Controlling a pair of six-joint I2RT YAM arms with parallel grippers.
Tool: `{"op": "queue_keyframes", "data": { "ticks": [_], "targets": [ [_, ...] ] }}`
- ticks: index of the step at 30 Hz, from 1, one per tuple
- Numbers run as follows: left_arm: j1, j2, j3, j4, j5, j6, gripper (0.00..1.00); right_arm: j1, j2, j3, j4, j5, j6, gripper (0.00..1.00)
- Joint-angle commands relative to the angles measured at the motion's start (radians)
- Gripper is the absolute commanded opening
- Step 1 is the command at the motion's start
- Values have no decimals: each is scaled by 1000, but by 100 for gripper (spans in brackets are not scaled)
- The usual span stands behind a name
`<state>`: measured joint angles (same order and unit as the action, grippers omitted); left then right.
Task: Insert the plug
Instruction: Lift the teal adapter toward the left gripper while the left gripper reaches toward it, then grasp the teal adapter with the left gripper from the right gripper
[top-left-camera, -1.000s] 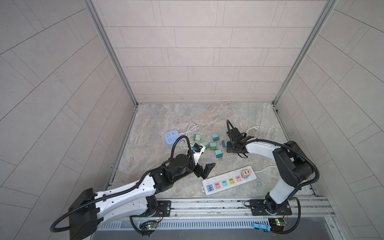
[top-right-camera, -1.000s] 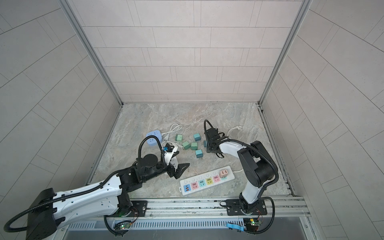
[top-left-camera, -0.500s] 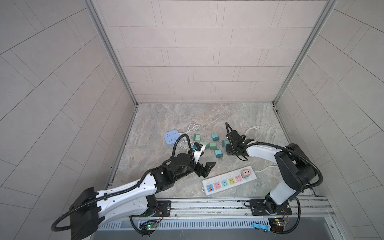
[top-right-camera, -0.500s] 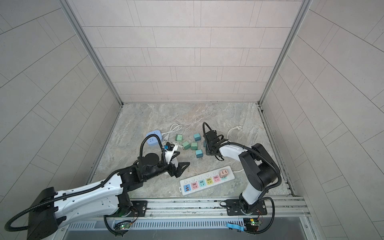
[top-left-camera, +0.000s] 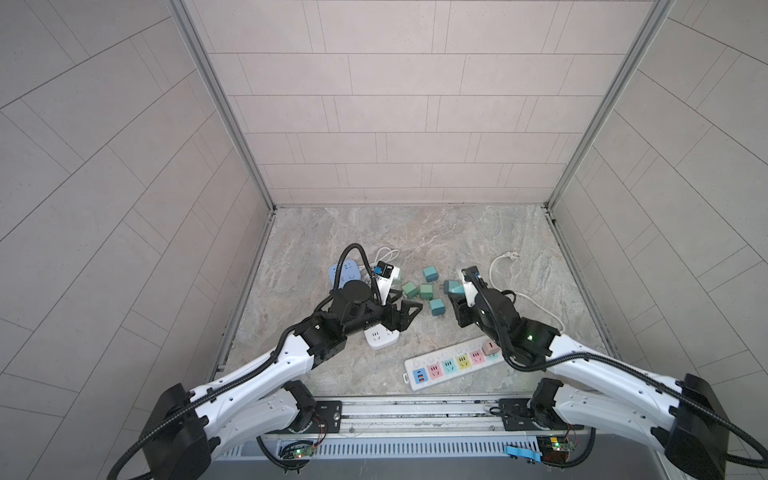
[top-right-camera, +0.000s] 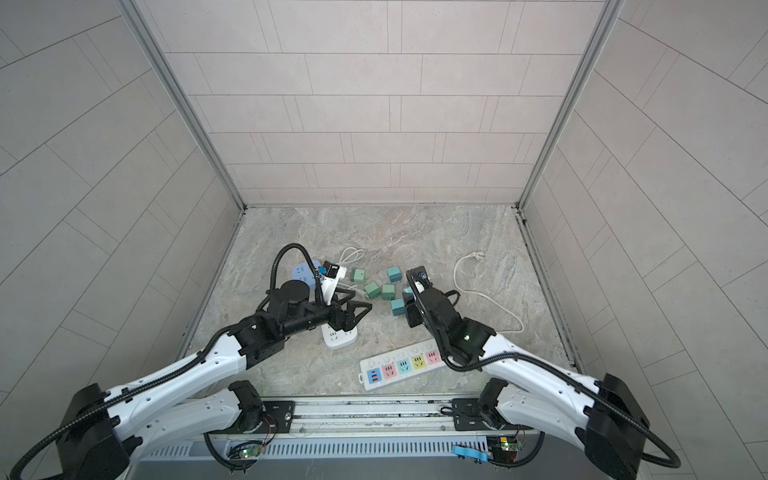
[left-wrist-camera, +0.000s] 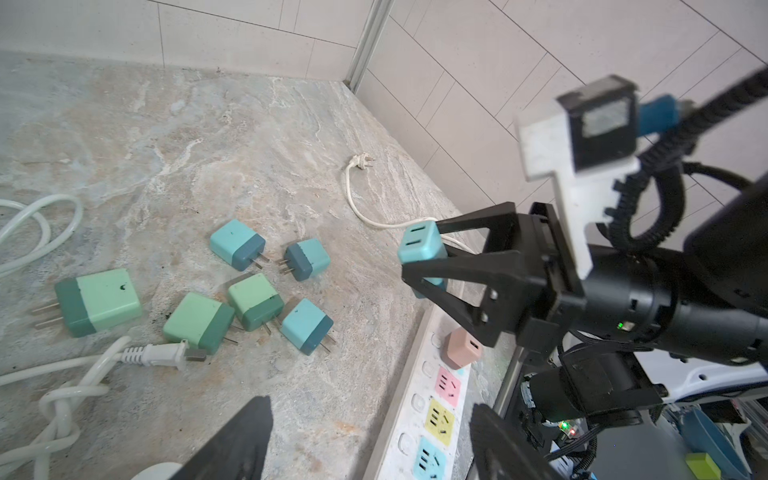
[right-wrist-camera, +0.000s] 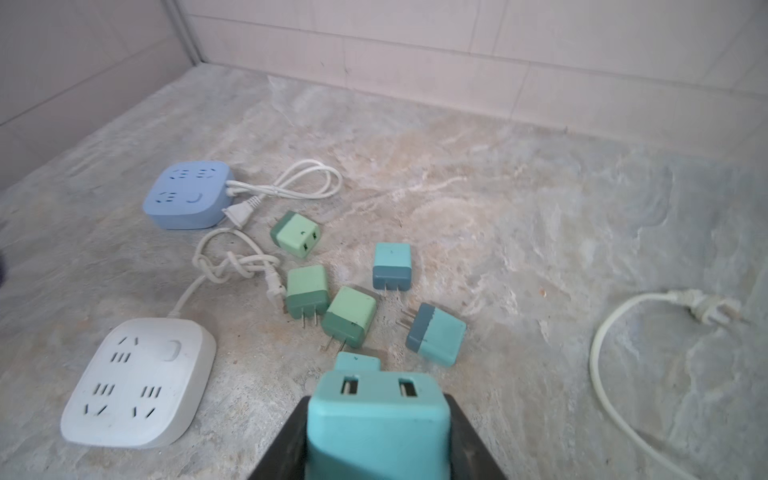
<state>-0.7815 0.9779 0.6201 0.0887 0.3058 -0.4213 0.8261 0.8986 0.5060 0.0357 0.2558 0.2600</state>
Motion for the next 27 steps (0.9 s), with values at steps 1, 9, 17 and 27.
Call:
{"op": "queue_keyframes", "data": {
  "ticks": [1,9,17,27],
  "targets": [
    [-1,-19,36,-34,61,22,81,35,-108,-129,230,-51,-285,13],
    [-2,-32,62,-57,111,21,79,147,-282,-271,388,-188,-609,14],
    [-44,1,92,-79,131,32,77,149,-187,-214,399,-253,-717,3],
    [-106,67,153,-141,91,75,74,167,-102,-150,409,-289,-742,4]
  ]
}}
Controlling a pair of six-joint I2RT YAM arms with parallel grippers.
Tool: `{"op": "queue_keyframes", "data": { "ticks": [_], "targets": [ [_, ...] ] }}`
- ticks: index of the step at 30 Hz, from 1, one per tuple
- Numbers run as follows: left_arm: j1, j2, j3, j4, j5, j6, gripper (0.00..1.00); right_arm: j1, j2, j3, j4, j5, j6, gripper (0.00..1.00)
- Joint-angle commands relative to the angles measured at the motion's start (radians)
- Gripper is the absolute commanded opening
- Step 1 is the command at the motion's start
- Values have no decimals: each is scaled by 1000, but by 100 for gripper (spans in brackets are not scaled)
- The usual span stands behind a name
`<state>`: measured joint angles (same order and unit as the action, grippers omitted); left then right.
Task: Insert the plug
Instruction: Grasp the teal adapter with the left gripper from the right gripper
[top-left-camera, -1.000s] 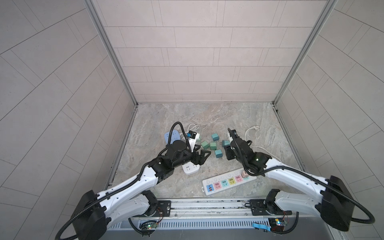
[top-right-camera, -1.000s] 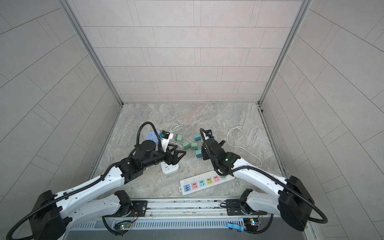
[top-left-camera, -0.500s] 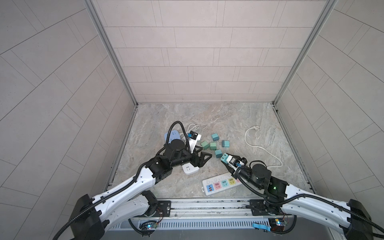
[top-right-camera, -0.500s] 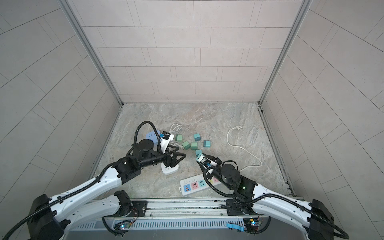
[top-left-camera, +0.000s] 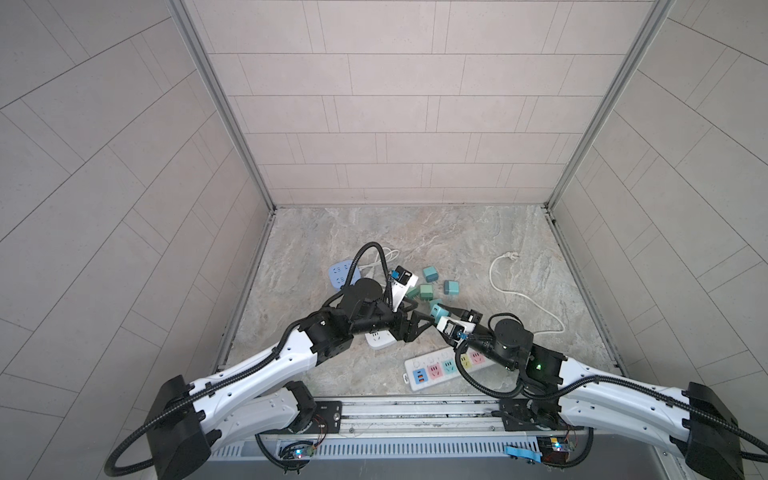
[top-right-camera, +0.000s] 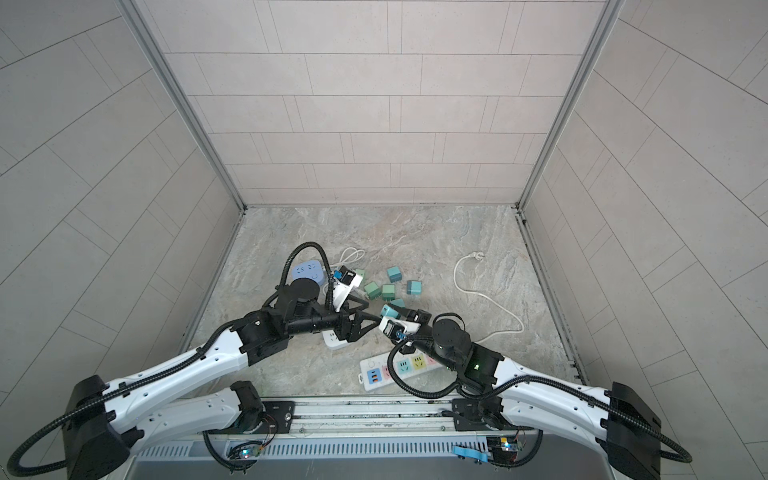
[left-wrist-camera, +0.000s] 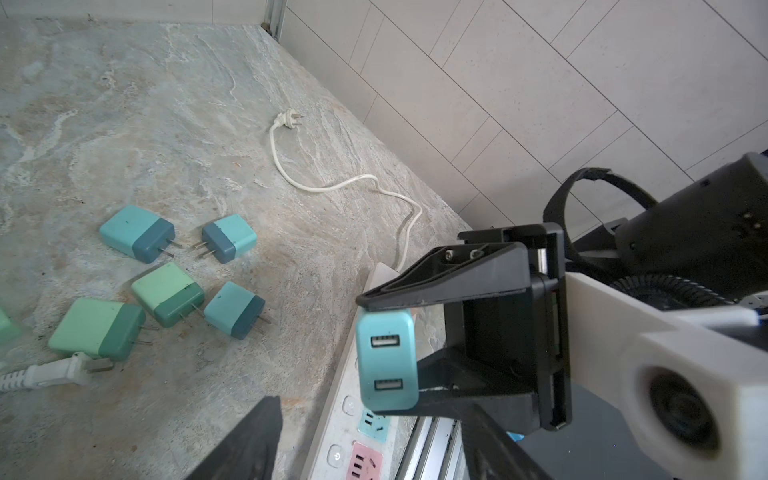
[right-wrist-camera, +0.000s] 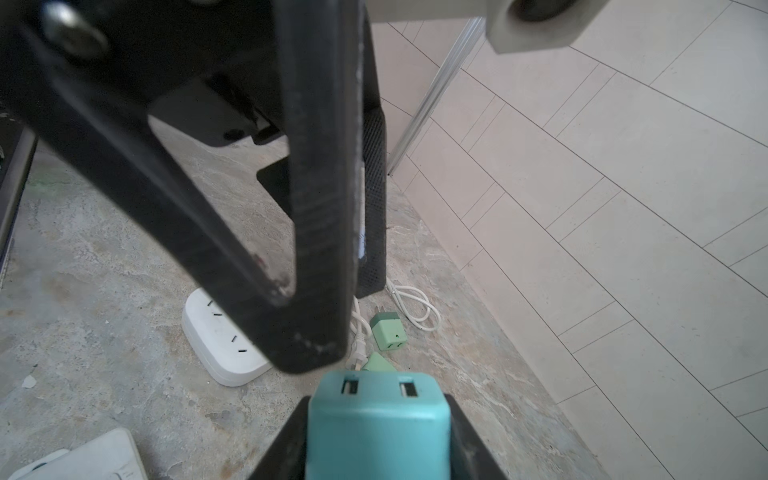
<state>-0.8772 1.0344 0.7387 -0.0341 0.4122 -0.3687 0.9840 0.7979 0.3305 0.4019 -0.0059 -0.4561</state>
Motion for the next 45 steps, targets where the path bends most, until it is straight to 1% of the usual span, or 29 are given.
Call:
{"op": "queue_keyframes", "data": {
  "ticks": [1,7,17,22,29,37,40,44,45],
  "targets": [
    [-12,20,39,-16,-16,26,74,12,1,27,43,-32,-28,4],
    [-14,69,60,-3,-23,25,73,29,-2,25,62,-64,-37,5],
    [-26,113,76,-3,14,32,64,35,16,42,66,-65,-61,5],
    [-38,135,100,-32,16,47,56,38,32,58,54,-66,-80,4],
    [-56,171,116,-49,17,58,51,41,29,53,54,-62,-106,5],
    [-78,209,158,-77,8,76,38,41,18,50,44,-65,-130,5],
    [-85,213,165,-85,7,81,31,42,18,50,41,-63,-133,5],
    [-90,208,166,-100,-10,86,29,42,20,47,39,-46,-136,5],
    [-92,203,167,-106,-20,86,31,41,22,48,36,-37,-139,5]
  ]
}}
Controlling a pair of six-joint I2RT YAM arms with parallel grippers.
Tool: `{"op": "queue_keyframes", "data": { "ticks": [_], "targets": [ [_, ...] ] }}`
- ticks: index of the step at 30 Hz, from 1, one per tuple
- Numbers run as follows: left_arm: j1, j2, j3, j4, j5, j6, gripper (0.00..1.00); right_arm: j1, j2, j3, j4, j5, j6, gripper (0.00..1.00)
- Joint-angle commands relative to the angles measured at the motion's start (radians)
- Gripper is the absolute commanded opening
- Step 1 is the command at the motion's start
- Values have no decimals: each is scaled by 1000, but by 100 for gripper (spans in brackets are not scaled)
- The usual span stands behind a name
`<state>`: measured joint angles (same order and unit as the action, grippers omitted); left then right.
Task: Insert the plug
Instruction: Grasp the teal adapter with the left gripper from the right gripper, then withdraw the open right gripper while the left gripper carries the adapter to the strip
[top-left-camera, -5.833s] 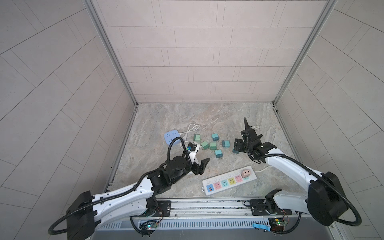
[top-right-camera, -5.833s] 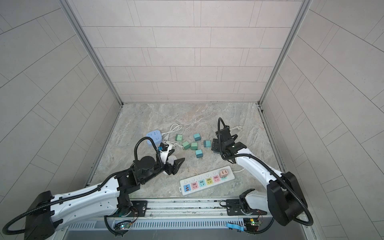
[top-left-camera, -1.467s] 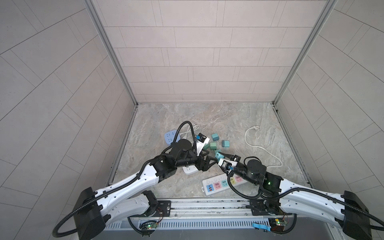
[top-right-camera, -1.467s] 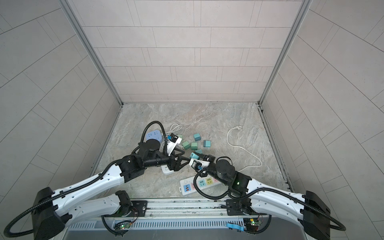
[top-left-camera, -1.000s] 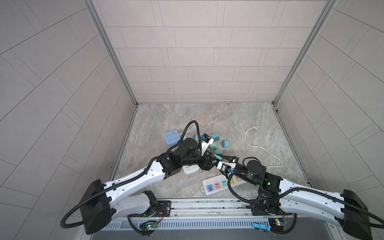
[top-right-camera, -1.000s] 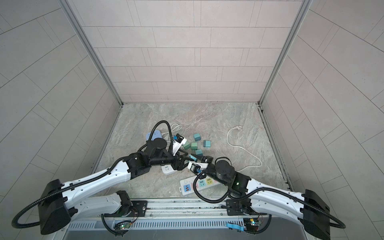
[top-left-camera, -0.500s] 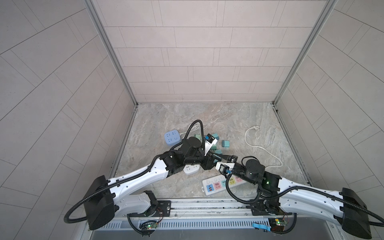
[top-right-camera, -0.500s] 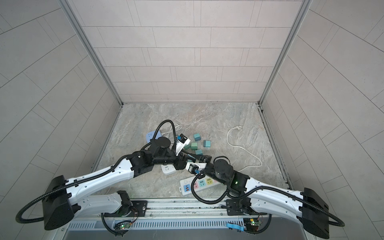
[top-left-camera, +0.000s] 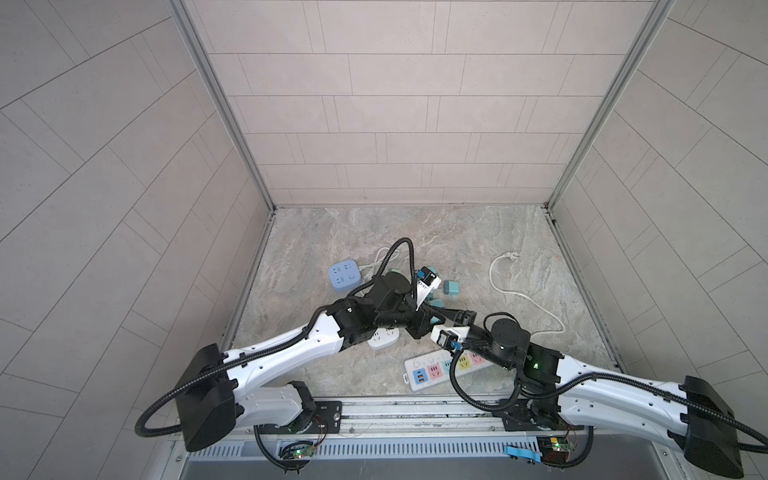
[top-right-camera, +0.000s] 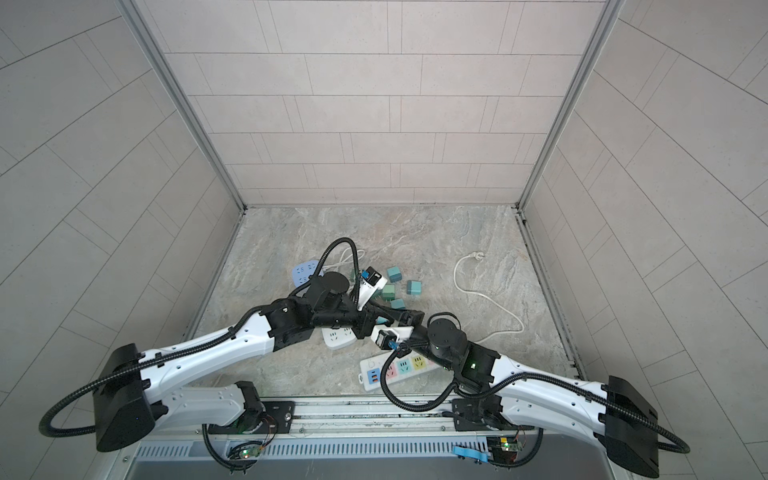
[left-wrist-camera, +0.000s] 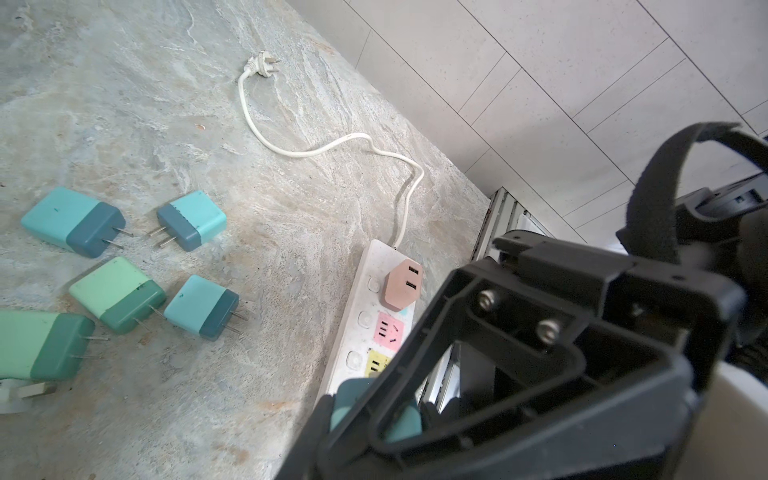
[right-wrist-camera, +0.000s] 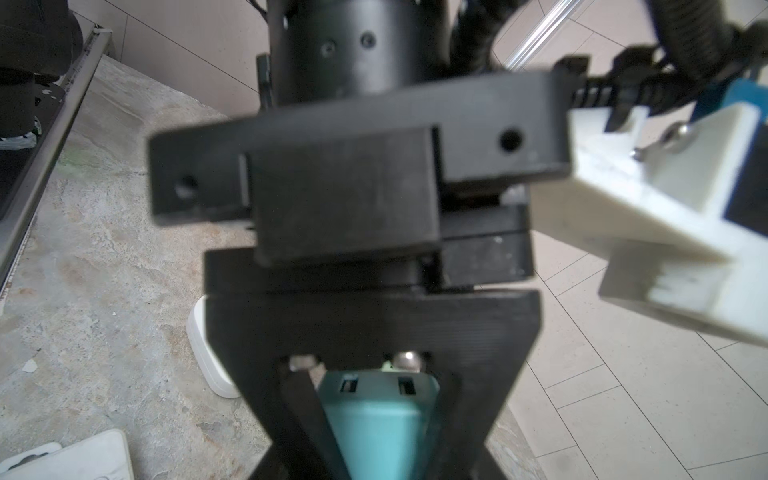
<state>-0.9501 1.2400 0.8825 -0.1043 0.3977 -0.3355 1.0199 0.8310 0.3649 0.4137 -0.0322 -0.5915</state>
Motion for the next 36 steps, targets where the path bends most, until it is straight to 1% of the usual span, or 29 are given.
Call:
{"op": "queue_keyframes", "data": {
  "ticks": [1,4,5,11,16,23,25,29,32,34,35,36],
  "targets": [
    [-19,-9,24,-45,-18,53,35,5,-13,15,22,1,-6,4],
    [-19,-39,15,-60,-54,53,42,5,-16,16,11,19,-14,5],
    [-19,-47,12,-62,-58,53,43,5,-17,16,7,21,-15,5],
    [-21,-83,9,-68,-51,52,43,5,-5,23,4,16,-16,5],
    [-22,-92,1,-69,-56,53,41,6,4,23,4,20,-14,5],
    [-22,-68,9,-47,-43,53,32,7,3,35,1,-5,-13,5],
    [-22,-65,9,-40,-42,53,27,7,4,37,1,-10,-7,6],
    [-22,-63,-6,-10,-38,57,20,7,9,30,15,-15,9,11],
    [-22,-53,-8,17,-40,59,13,6,12,31,18,-8,22,25],
    [-22,-47,-6,29,-42,62,8,7,7,32,9,0,29,39],
    [-22,-48,-5,32,-56,65,6,6,1,31,2,8,32,51],
    [-22,-49,-5,32,-75,68,5,6,-7,32,-5,17,36,81]
  ]
}}
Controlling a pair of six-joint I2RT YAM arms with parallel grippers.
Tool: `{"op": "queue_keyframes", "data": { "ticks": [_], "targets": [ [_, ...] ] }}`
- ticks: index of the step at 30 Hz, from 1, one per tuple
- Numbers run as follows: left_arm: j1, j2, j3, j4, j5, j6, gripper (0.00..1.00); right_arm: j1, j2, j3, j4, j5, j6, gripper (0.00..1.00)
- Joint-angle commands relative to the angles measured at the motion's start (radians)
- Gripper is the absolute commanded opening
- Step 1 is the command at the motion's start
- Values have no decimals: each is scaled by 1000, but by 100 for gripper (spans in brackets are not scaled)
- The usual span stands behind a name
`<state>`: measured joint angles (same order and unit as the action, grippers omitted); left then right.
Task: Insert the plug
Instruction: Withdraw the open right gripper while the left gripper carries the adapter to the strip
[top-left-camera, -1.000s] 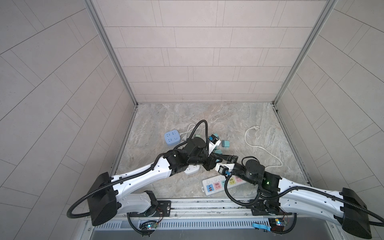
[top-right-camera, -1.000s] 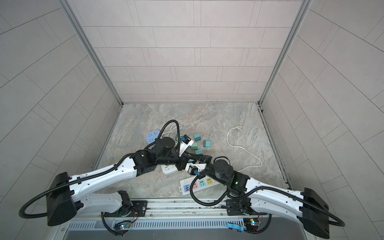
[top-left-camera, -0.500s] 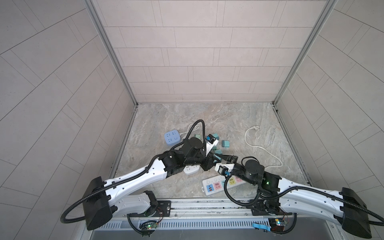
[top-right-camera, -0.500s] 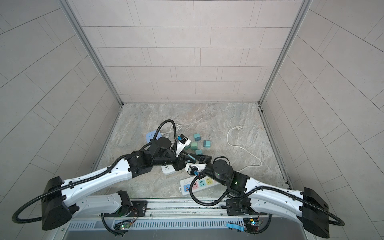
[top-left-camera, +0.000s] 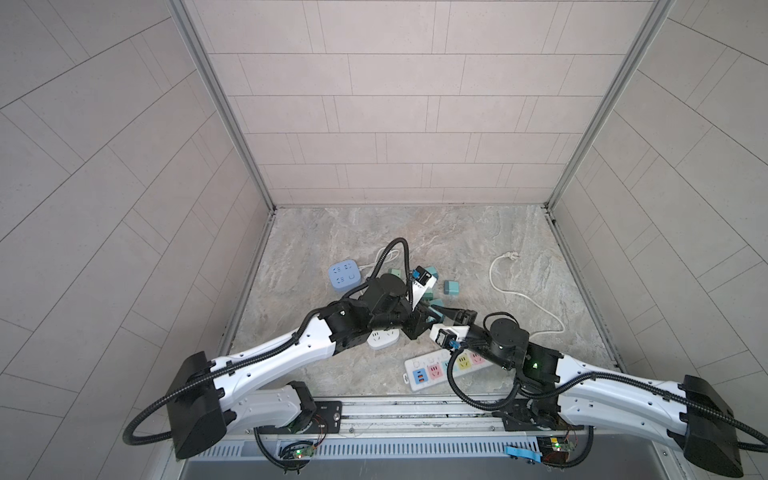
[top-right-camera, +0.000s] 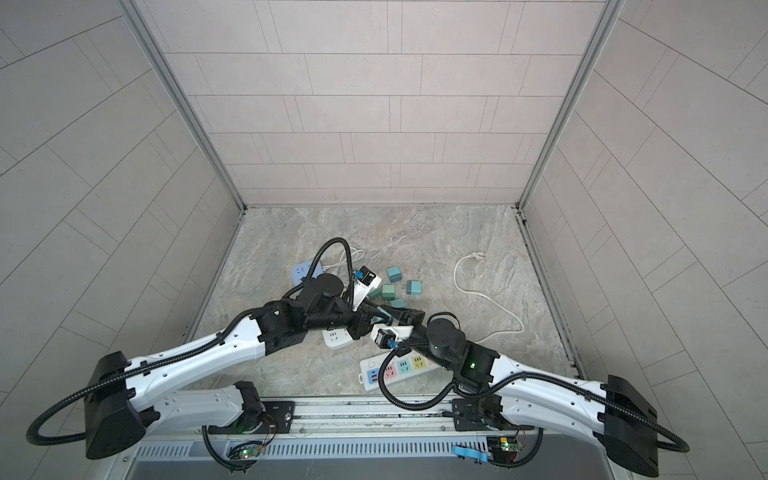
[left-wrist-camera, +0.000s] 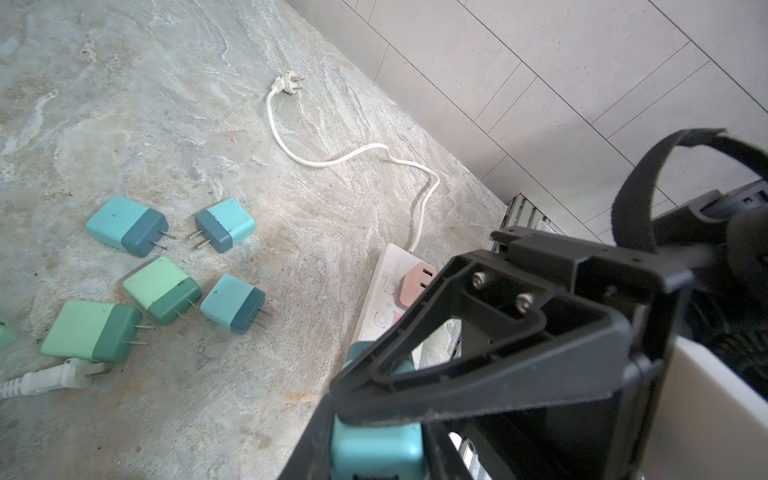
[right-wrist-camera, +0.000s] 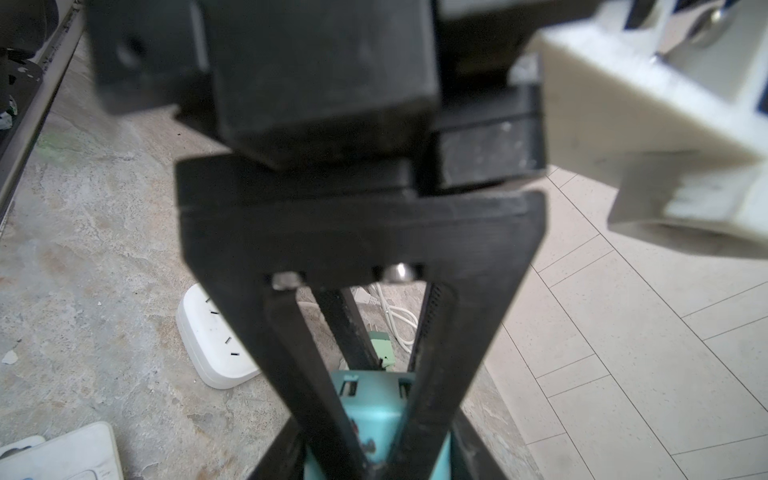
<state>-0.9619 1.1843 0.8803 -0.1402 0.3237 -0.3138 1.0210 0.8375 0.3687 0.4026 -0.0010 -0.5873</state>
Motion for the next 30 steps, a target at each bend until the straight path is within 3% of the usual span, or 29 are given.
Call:
{"op": "queue_keyframes", "data": {
  "ticks": [1,10,13,16,19,25,28,30],
  "targets": [
    [-9,2,-3,66,-18,49,4,5,-21,28,0,-5,35,99],
    [8,-112,-39,44,-213,95,0,5,-163,-20,-54,60,98,100],
    [17,-170,-66,26,-299,130,0,-1,-237,-46,-71,110,158,100],
    [18,-203,-71,-23,-334,164,0,-53,-291,-47,-97,196,302,100],
    [17,-213,-72,-57,-296,184,0,-229,-287,-19,-139,227,529,100],
    [10,-176,-44,-117,-224,196,0,-760,-140,75,-355,185,985,100],
    [-8,-134,-21,-156,-263,192,0,-961,-76,50,-352,85,1104,100],
    [-29,-102,2,-182,-285,198,0,-1019,-26,30,-328,65,1131,100]
  ]
}}
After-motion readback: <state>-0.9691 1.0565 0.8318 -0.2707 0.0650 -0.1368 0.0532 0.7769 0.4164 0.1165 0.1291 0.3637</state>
